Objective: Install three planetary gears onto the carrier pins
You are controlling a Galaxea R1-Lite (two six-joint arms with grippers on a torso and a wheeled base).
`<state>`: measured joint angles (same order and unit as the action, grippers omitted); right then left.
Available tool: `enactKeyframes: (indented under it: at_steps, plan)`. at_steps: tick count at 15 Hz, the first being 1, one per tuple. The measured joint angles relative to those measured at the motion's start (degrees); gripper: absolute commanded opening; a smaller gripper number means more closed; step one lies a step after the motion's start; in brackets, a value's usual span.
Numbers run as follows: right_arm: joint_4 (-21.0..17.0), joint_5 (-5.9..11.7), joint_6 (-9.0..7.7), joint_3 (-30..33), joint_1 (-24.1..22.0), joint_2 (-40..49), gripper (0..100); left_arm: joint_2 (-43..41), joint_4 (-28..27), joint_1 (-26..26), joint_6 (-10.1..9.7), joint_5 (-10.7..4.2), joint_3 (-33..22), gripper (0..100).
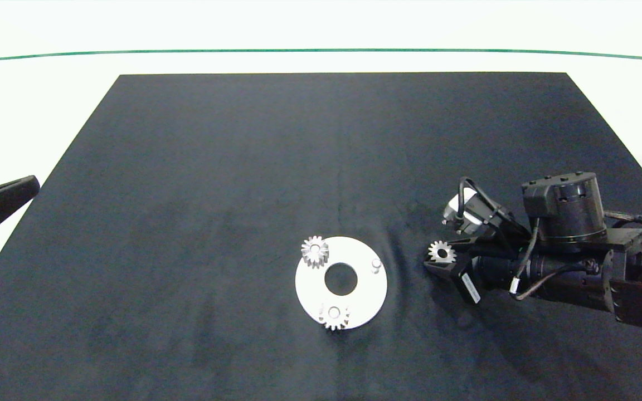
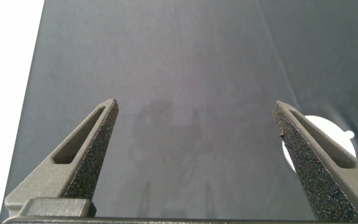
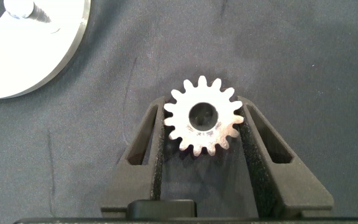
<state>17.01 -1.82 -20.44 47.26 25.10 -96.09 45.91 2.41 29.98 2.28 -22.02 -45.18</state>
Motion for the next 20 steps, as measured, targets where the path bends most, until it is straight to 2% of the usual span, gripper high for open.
enactKeyframes:
  at_steps: [4,7,9,11,12,13,15,16,17,20]
  plan:
    - [0.13,0.02,0.07,-0.27,0.0,0.0,28,-0.07,-0.07,0.0,0.0,0.0,0.0,100]
    - [-0.5,-0.05,0.27,-0.4,0.01,0.37,25,-0.22,-1.4,0.0,0.0,0.0,0.09,100]
    - [-2.82,0.22,0.29,-0.2,0.09,1.55,25,-0.55,-2.0,0.04,0.0,-0.02,0.11,100]
    - [-8.11,0.3,0.6,1.11,0.59,3.58,25,-0.82,-2.11,0.06,0.0,-0.04,0.11,100]
    - [-11.64,0.26,1.16,2.32,1.05,4.74,25,-0.95,-2.11,0.06,0.0,-0.06,0.11,100]
    - [-13.98,0.24,2.58,3.61,1.96,5.77,25,-1.04,-2.11,0.06,0.0,-0.04,0.11,100]
    - [-15.86,0.85,7.47,6.67,5.18,7.17,25,-1.18,-2.08,0.01,0.0,-0.02,0.11,100]
    - [-16.08,2.0,8.62,8.08,6.57,7.45,25,-1.29,-2.11,0.01,0.0,-0.04,0.11,100]
    - [-16.04,3.46,8.98,9.44,7.73,7.47,25,-1.37,-2.11,0.0,0.0,-0.04,0.04,100]
    - [-15.75,5.92,9.23,11.8,11.42,6.1,25,-1.82,-3.07,0.0,0.04,0.0,0.09,100]
